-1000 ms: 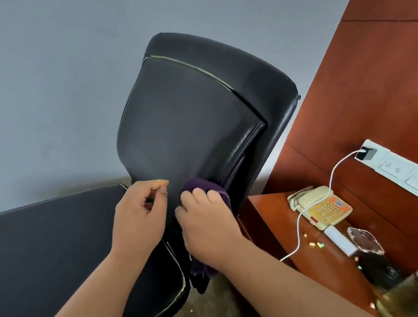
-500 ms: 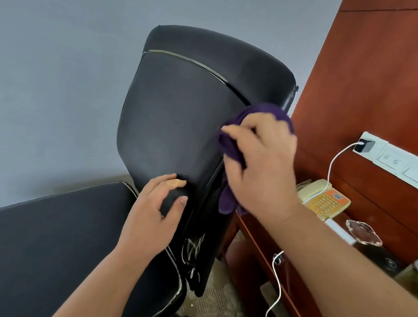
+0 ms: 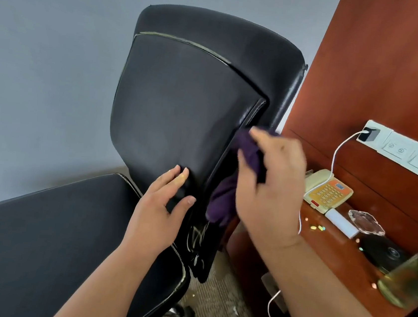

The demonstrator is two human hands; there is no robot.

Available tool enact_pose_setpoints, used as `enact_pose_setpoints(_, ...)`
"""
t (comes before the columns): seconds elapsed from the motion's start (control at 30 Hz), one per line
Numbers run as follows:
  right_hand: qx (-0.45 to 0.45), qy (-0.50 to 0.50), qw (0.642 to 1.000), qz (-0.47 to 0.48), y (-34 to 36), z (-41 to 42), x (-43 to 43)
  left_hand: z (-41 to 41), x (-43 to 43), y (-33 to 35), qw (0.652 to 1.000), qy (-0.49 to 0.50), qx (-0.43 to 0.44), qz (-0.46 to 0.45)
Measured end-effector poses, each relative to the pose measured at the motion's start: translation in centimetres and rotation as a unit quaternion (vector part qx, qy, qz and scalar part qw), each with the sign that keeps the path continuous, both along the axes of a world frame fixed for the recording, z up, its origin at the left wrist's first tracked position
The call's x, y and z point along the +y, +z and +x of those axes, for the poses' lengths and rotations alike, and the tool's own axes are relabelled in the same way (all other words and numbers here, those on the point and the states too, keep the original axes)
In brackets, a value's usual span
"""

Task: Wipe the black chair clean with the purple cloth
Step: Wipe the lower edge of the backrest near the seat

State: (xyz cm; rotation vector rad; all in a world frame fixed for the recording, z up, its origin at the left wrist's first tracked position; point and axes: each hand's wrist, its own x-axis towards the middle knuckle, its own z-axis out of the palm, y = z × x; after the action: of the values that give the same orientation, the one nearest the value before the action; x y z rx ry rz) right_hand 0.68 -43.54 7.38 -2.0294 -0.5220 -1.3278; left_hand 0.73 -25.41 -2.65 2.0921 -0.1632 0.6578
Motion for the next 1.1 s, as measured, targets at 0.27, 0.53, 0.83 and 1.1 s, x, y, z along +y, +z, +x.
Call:
enact_pose_setpoints(0.27, 0.099, 0.000, 0.993, -0.070, -5.4, 0.6, 0.6, 0.2, -0.2, 0.2, 1.000, -0.003, 0.013, 0.010)
enact_pose_setpoints(0.53, 0.138, 0.027, 0.990, -0.007, -4.9, -1.2, 0.5, 0.4, -1.0, -0.3, 1.000, -0.002, 0.018, -0.021)
enact_pose_setpoints(0.83, -0.032, -0.043, 0.998, 0.017, 3.1, 0.5, -1.6, 0.0, -0.7, 0.1, 0.999, -0.014, 0.029, -0.024)
enact_pose_setpoints(1.1, 0.059, 0.000, 0.998, 0.011, -6.7, 0.7, -0.8, 0.3, -0.6, 0.0, 0.998, -0.026, 0.029, -0.044)
